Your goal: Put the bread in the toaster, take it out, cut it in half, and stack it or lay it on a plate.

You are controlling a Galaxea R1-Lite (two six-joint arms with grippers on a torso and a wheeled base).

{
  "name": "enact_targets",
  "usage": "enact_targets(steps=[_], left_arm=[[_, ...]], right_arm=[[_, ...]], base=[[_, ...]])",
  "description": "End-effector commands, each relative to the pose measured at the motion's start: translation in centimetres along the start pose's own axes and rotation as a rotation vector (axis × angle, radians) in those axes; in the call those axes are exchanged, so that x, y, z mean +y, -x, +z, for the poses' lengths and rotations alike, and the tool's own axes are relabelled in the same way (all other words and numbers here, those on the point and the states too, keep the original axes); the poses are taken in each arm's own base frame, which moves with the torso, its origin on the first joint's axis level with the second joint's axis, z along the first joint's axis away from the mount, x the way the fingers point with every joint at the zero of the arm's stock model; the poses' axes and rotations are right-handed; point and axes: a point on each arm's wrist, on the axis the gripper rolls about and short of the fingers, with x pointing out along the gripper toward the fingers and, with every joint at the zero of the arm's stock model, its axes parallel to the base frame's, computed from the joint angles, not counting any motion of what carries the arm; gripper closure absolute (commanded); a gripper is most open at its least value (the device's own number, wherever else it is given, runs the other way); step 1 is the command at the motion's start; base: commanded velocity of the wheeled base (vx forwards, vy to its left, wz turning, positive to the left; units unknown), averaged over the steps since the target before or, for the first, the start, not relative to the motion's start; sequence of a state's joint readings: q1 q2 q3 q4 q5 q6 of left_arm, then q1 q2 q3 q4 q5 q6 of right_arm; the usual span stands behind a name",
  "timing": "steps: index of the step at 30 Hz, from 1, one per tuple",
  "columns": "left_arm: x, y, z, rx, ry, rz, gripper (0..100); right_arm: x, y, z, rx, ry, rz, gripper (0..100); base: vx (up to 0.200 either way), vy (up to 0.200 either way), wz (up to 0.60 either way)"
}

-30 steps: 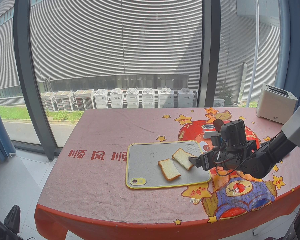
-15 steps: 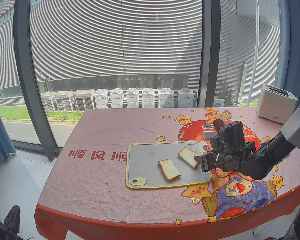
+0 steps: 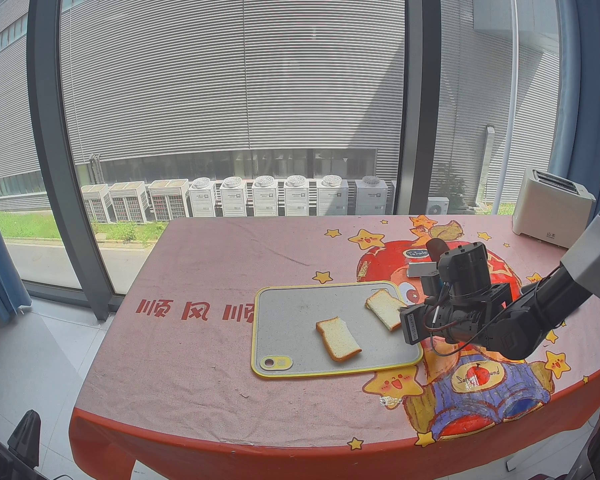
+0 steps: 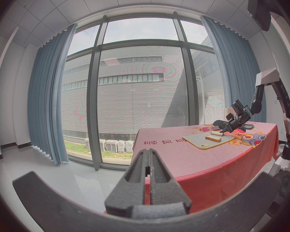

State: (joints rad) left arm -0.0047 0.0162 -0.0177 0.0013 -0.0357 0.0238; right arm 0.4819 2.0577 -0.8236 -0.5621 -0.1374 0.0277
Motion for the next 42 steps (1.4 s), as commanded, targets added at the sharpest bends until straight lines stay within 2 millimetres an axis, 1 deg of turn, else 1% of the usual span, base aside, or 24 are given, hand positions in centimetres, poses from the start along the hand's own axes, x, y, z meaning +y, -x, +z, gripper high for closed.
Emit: enact_targets(steps=[1,7,17,24,33,37,42], left_arm=[[0.0,0.0,-0.5,0.0,-0.001,-0.001,100],[0.0,0.0,-0.5,0.0,-0.001,-0.001,100],[0.0,0.0,-0.5,0.0,-0.001,-0.001,100],[0.0,0.0,-0.5,0.0,-0.001,0.001,100],[0.0,0.0,-0.5,0.0,-0.001,-0.001,100],[0.0,0.0,-0.5,0.0,-0.001,-0.001,100],[0.0,0.0,-0.5,0.0,-0.001,-0.001,100]], right_arm=[[0.0,0.1,0.2,-0.009,-0.002,0.002,100],[0.5,0.8,0.5,-0.031,-0.001,0.015,100],[1.3,2.7,1.0,-0.063,0.009,0.02,100],[1.4,3.5,1.2,-0.079,0.01,0.022,100],[1.2,5.6,2.0,-0.13,-0.004,0.027,100],[1.2,6.0,1.7,-0.132,-0.029,0.022,100],[2.5,7.6,1.1,-0.14,-0.059,0.032,100]], base=[[0.0,0.0,0.0],[0.0,0.0,0.0],[0.0,0.0,0.0],[0.0,0.0,0.0],[0.0,0.0,0.0],[0.0,0.0,0.0],[0.0,0.0,0.0]])
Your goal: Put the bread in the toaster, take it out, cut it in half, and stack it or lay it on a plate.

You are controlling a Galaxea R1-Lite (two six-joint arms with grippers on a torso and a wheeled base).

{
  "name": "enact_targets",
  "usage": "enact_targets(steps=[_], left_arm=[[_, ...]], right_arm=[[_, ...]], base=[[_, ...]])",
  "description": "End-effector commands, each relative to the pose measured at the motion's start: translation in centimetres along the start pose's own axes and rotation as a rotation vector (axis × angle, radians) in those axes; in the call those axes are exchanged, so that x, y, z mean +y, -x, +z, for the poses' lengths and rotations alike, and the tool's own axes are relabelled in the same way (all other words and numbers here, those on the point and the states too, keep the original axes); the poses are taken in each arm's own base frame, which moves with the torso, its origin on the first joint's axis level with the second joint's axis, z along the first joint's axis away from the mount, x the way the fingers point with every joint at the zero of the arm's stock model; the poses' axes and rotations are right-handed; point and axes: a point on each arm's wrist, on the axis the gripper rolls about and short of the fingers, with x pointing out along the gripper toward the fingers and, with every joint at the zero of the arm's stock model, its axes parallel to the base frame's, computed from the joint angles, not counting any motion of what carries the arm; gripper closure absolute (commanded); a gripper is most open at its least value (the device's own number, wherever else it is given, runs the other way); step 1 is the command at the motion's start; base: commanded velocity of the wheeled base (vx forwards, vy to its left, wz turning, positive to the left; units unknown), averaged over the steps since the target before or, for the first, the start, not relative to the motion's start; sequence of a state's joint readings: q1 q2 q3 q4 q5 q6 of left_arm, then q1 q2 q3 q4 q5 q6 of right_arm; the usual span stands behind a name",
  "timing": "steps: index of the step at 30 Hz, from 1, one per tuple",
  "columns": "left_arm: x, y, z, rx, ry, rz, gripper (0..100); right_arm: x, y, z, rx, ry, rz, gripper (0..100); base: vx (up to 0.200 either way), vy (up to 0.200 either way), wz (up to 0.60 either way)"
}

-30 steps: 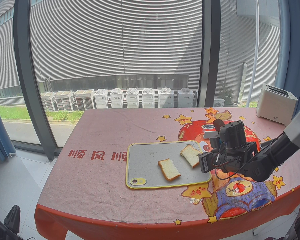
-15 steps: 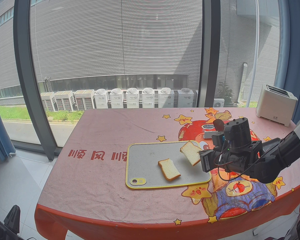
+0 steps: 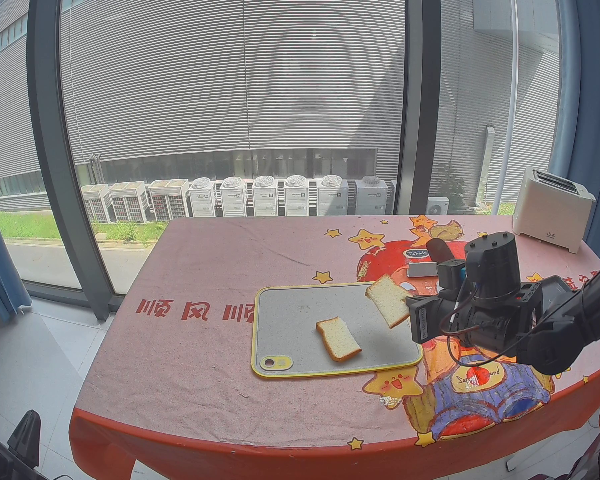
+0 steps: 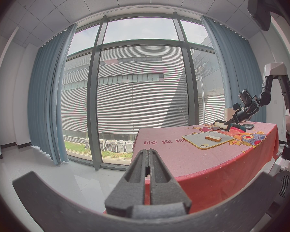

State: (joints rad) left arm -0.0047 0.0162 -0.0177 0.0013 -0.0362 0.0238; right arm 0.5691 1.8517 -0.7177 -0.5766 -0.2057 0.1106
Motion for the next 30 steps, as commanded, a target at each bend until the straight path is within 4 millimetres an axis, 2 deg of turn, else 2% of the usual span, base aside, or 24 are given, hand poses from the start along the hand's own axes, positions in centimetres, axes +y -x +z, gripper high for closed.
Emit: enact_targets(steps=[1,6,9,16,24,30], left_arm=[[0.0,0.0,-0.5,0.0,-0.001,-0.001,100],[0.0,0.0,-0.5,0.0,0.001,0.001,100],[0.0,0.0,-0.5,-0.001,0.001,0.001,100],[0.0,0.0,-0.5,0.0,-0.001,0.001,100],[0.0,0.0,-0.5,0.002,-0.001,-0.001,100],[0.0,0.0,-0.5,0.0,0.001,-0.001,100]], right_arm=[[0.7,1.4,0.1,-0.018,-0.007,0.021,100],[0.5,2.8,-0.5,-0.031,-0.008,-0.06,100],[0.4,5.3,-1.8,-0.026,-0.016,-0.049,100],[0.4,8.6,-3.1,-0.035,-0.094,-0.006,100],[0.1,9.7,-2.1,-0.103,-0.128,0.0,100],[0.4,9.8,-2.7,-0.088,-0.11,0.005,100]], base=[[0.0,0.0,0.0],[0.0,0.0,0.0],[0.0,0.0,0.0],[0.0,0.0,0.0],[0.0,0.0,0.0],[0.0,0.0,0.0]])
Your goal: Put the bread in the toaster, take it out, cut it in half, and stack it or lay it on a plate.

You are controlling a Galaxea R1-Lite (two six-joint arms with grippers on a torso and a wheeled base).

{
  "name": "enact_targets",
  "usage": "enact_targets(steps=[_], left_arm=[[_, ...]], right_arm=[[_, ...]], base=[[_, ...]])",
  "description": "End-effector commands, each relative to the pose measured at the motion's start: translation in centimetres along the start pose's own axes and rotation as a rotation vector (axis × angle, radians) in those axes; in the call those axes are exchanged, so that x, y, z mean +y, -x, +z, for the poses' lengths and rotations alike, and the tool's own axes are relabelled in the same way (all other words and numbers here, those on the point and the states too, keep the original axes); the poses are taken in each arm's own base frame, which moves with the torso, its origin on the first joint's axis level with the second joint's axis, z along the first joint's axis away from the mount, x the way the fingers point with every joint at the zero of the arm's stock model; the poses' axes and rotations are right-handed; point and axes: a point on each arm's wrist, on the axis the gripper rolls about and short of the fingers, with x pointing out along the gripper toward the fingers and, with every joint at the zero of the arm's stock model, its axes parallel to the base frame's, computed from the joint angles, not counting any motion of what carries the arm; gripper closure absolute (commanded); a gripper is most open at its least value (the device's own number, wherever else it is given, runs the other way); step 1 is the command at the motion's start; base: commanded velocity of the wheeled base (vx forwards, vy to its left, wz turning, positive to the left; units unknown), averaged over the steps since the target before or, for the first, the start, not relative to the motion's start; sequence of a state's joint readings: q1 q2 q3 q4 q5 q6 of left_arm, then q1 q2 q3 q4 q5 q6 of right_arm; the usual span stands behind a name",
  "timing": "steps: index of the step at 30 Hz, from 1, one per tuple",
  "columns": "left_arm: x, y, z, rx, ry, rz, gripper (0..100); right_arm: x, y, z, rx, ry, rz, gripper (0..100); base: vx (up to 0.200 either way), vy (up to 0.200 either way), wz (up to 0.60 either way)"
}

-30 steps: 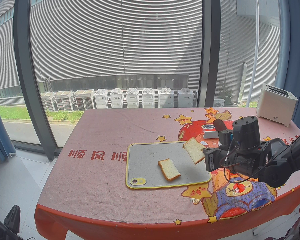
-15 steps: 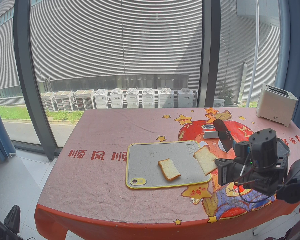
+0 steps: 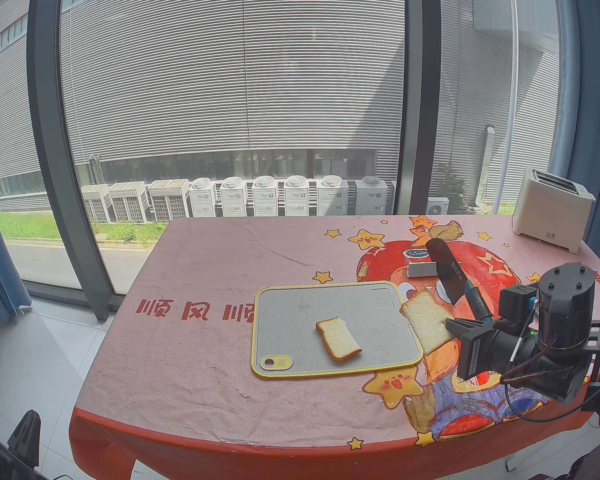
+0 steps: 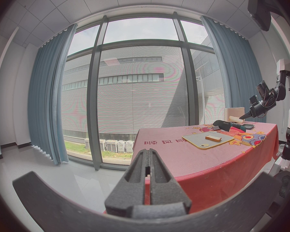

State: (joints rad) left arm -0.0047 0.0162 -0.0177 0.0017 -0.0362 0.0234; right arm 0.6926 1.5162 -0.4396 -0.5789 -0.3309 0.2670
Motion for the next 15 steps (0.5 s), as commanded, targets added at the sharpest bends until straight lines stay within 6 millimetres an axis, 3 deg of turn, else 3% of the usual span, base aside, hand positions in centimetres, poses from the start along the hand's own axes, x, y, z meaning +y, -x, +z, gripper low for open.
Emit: enact_targets(steps=[1,9,15], left_arm=[[0.0,0.0,-0.5,0.0,0.0,-0.001,100],[0.0,0.0,-0.5,0.001,0.005,0.001,100],[0.0,0.0,-0.5,0.0,0.007,0.003,100]], right_arm=[[0.1,0.6,0.1,-0.016,0.003,0.011,100],[0.0,2.2,0.9,-0.072,0.007,0.021,100],[0.2,2.1,0.8,-0.065,0.012,0.025,100]], base=[[0.0,0.0,0.0],[0.0,0.0,0.0],[0.0,0.0,0.0]])
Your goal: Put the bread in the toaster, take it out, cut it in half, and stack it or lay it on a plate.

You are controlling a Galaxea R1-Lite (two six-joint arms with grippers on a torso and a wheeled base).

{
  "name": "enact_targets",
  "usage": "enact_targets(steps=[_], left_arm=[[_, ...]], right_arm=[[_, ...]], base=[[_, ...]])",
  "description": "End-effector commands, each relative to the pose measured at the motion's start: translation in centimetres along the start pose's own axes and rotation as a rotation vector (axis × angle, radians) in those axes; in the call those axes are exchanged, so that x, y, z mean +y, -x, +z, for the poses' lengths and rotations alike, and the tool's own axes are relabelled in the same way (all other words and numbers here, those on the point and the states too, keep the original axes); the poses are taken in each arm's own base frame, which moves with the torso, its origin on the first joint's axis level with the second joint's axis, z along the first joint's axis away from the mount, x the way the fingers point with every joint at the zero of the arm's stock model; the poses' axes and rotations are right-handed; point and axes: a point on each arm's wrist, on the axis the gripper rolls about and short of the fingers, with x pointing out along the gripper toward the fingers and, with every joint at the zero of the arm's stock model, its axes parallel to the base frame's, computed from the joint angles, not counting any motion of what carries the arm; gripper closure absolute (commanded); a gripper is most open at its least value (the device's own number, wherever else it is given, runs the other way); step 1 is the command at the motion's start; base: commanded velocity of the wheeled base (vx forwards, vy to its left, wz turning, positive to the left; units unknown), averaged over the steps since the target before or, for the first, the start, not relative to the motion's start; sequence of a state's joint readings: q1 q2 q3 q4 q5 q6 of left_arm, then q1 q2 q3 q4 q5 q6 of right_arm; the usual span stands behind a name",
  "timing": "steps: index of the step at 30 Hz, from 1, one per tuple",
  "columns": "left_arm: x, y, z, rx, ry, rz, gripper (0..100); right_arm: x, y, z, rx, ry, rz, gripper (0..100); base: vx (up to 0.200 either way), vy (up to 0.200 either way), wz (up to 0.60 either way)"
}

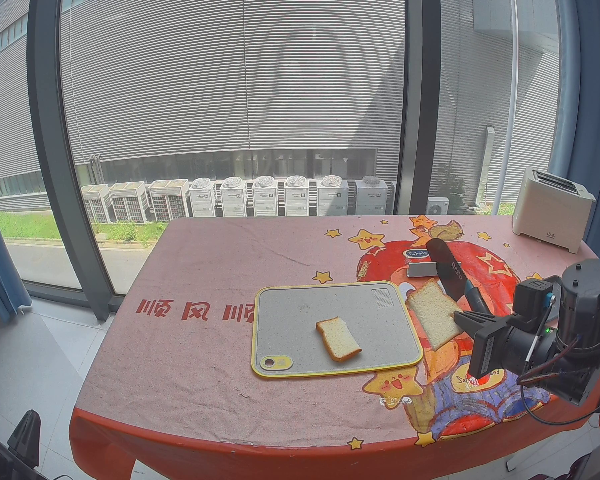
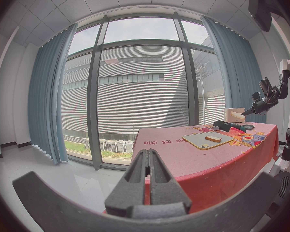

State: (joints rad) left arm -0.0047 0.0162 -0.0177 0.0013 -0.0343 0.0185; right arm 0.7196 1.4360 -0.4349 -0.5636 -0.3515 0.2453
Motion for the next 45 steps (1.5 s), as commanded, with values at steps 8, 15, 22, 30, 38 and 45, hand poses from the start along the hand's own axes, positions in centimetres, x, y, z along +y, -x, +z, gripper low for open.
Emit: enact_targets(steps=[8,15,22,30,38,45], left_arm=[[-0.01,0.0,-0.49,0.0,0.0,-0.001,100],[-0.01,0.0,-0.49,0.0,0.0,0.001,100],[-0.01,0.0,-0.49,0.0,0.0,0.001,100],[-0.01,0.0,-0.49,0.0,0.002,0.001,100],[-0.01,0.0,-0.49,0.0,0.003,0.001,100],[-0.01,0.0,-0.49,0.0,0.003,0.001,100]], right_arm=[[0.04,0.31,0.08,-0.008,0.001,0.008,100],[-0.01,0.29,-0.14,-0.001,0.015,0.006,100],[0.06,0.35,-0.34,0.005,0.023,0.01,100],[0.05,0.38,-0.32,0.003,0.023,0.011,100],[0.02,0.38,-0.56,0.012,0.026,0.01,100],[-0.11,0.42,-0.75,0.016,0.033,0.006,100]], base=[[0.0,0.0,0.0],[0.0,-0.2,0.0],[0.0,-0.2,0.0],[0.0,-0.2,0.0],[0.0,-0.2,0.0],[0.0,-0.2,0.0]])
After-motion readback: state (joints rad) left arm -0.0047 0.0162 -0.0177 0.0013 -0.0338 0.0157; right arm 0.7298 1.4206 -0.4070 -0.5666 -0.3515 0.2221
